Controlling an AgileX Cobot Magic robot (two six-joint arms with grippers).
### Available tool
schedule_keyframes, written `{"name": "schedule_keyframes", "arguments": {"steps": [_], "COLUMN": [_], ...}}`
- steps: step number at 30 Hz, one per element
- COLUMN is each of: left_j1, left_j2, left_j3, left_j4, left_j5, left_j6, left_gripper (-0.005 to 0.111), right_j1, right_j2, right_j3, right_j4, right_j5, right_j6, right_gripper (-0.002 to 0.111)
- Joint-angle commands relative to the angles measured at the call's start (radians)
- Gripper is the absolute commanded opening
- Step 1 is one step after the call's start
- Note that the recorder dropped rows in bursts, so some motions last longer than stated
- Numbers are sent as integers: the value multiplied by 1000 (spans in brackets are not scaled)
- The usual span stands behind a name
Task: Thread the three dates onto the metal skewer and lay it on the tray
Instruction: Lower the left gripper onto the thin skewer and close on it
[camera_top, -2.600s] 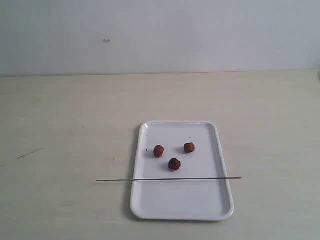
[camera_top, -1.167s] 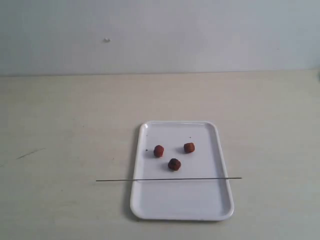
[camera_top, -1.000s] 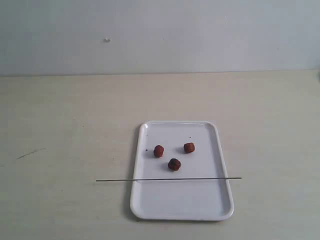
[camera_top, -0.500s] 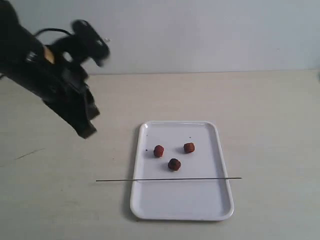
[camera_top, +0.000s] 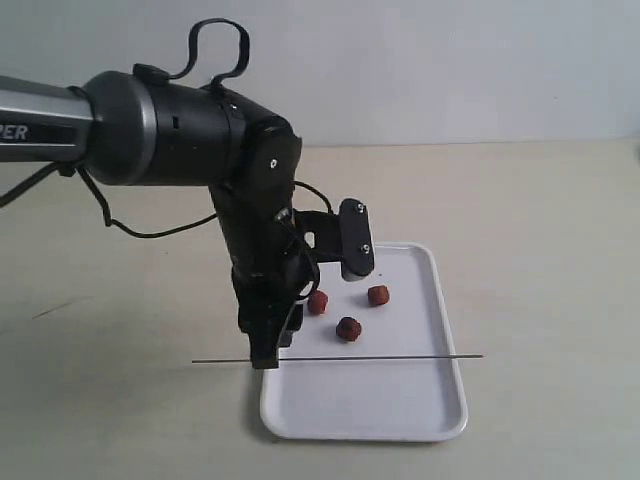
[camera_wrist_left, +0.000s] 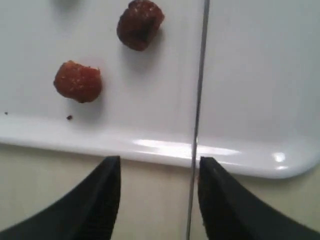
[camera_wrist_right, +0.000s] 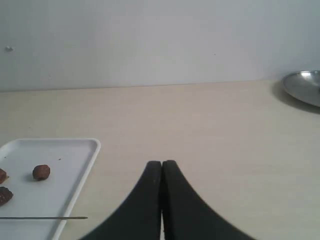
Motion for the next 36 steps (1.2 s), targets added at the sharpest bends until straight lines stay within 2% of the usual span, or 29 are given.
{"name": "schedule_keyframes", "arguments": {"steps": [1,6,17,25,36], "left_j1": [-4,-9,-13,-13,-13], "left_j2": [24,24,77,97,97], "left_j3": [-15,-15,-15,-15,-15], "left_j4": [-8,-146,-148,-146,-147], "left_j5": [32,41,22,-47,-37], "left_j6": [3,31,53,53,53], "left_gripper": [48,48,48,48,48], "right_j1": [-5,-5,-5,-5,-5], "right_j2": [-6,-6,-6,-6,-6], "right_j3": [6,6,6,6,6], "right_j4": [0,0,0,0,0], "right_j5": [-1,-1,-1,-1,-1], "right_j6": [-3,-3,-3,-3,-3], "right_gripper": [0,0,0,0,0]}}
